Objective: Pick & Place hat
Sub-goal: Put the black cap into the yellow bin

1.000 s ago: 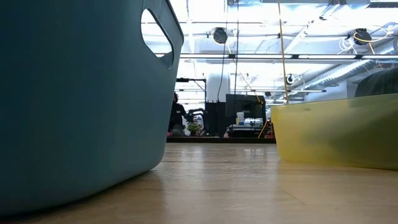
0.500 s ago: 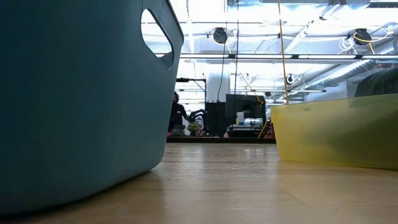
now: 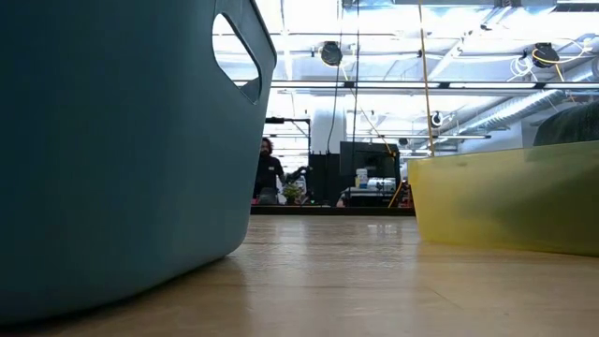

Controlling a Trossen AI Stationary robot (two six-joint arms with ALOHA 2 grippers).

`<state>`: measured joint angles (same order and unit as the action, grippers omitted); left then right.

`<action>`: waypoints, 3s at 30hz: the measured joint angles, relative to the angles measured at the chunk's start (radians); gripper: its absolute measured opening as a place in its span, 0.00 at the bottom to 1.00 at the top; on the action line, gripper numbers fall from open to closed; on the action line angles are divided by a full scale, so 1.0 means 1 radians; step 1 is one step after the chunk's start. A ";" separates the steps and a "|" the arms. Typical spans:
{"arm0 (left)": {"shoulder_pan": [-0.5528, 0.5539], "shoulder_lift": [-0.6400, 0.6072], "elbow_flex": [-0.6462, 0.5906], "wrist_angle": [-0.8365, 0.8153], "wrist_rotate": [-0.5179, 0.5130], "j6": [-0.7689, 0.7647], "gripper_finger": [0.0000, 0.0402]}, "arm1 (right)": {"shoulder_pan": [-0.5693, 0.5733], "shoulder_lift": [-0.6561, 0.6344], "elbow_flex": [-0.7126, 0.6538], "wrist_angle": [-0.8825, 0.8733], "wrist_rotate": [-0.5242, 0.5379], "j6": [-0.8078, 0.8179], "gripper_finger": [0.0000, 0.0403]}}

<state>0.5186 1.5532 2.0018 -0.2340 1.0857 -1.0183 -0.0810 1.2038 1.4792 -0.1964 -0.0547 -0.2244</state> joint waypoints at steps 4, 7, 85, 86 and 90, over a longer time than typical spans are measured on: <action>0.006 0.000 0.000 0.000 0.100 -0.064 0.03 | 0.001 -0.056 0.000 -0.043 0.001 -0.080 0.47; 0.006 0.000 0.000 0.000 0.174 -0.103 0.03 | 0.001 -0.086 0.000 -0.050 0.001 -0.152 0.47; -0.113 -0.001 0.000 -0.143 0.002 -0.110 0.09 | 0.525 -0.075 0.000 0.432 0.815 -1.682 0.01; -0.112 -0.001 0.000 -0.142 -0.001 -0.103 0.09 | 0.534 -0.079 0.000 0.451 0.815 -1.691 0.01; -0.113 0.001 0.000 -0.143 0.001 -0.070 0.09 | 0.552 -0.096 -0.001 0.513 0.819 -1.699 0.01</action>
<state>0.4057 1.5539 2.0018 -0.3771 1.0868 -1.0881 0.4708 1.1078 1.4784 0.3167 0.7639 -1.9236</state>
